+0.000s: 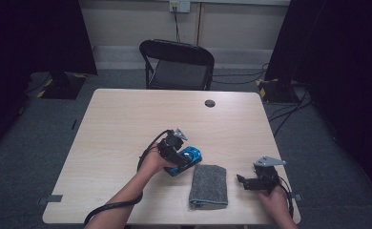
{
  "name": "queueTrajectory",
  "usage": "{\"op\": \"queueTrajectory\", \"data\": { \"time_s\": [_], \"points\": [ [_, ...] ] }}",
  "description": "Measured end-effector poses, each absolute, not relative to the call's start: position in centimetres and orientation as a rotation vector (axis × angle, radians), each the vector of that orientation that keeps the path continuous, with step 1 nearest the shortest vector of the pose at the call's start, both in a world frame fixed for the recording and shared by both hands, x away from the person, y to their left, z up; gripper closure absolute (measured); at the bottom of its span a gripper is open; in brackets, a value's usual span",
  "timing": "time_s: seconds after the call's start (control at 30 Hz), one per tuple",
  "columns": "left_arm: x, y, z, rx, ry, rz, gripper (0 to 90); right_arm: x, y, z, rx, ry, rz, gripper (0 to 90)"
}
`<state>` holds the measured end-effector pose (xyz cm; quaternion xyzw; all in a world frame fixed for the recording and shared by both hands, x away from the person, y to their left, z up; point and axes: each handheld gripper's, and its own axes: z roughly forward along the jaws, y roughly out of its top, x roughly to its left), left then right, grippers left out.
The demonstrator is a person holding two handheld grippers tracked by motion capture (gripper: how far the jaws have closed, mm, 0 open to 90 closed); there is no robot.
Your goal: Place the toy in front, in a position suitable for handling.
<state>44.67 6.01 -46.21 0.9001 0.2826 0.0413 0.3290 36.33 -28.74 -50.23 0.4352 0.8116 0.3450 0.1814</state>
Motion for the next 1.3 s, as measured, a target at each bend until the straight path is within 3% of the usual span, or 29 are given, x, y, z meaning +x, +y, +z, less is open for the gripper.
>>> {"op": "queueTrajectory", "data": {
  "time_s": [0.77,1.3],
  "points": [
    [44.9,5.5,-48.2,2.399,0.756,0.073,22.2,36.3,-28.7,-50.2,1.228,2.292,0.974,10.5],
    [43.9,5.6,-48.9,2.351,0.727,0.174,25.1,36.3,-28.7,-50.2,1.228,2.292,0.974,10.5]
  ]
}}
